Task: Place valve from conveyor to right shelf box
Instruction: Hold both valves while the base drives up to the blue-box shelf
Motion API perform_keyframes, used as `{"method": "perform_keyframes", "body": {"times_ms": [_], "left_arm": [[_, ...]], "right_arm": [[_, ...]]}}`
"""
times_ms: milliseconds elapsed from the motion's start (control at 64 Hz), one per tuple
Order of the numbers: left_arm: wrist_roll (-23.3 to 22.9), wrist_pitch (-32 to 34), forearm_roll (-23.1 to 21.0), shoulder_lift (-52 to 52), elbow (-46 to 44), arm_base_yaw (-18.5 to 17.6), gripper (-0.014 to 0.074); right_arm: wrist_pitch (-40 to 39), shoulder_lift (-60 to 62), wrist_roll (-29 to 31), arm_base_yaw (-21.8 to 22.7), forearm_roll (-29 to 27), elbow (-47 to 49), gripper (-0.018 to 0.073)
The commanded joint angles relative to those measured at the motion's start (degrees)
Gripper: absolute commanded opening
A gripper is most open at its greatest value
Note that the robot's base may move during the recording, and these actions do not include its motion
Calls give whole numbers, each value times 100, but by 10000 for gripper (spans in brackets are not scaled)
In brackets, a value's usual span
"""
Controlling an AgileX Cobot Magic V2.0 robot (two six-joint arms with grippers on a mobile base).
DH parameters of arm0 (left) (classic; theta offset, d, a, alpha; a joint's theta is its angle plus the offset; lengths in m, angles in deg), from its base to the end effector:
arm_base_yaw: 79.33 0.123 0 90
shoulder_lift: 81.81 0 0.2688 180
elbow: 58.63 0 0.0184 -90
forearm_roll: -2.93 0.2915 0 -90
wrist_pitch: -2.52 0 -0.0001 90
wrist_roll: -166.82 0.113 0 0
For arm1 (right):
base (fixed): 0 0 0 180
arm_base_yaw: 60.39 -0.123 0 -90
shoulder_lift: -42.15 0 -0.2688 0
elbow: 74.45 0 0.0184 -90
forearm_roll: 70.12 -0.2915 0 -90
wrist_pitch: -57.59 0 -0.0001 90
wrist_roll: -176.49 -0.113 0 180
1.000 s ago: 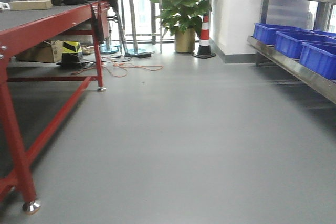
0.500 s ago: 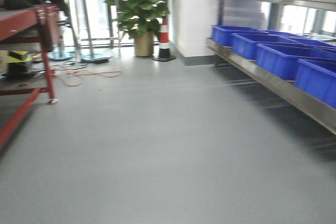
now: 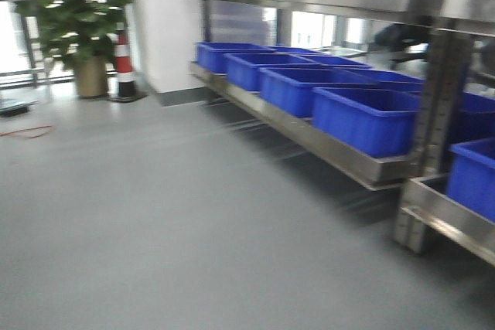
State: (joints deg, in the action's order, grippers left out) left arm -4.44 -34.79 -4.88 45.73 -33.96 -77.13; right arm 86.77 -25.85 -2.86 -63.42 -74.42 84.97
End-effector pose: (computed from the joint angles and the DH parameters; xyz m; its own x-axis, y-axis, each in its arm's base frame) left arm 0.2192 -0.0009 0.3728 -0.4073 0.0281 -0.9128 0.0547 0.9985 0.0063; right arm 0.2896 0.0195 0.3453 -0.4680 0.0295 -0.8832 -0.0599 0.9961 0.0649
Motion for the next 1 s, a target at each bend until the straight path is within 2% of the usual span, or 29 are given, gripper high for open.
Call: {"method": "perform_keyframes", "body": {"times_ms": [0,984], "left_arm": [[5,287,-62,36,-34,-18,-111],[5,287,-62,36,-34,-18,-111]], "right_arm": [[-389,91,21,12,53,44,-162],[-389,91,21,12,53,44,-162]]}}
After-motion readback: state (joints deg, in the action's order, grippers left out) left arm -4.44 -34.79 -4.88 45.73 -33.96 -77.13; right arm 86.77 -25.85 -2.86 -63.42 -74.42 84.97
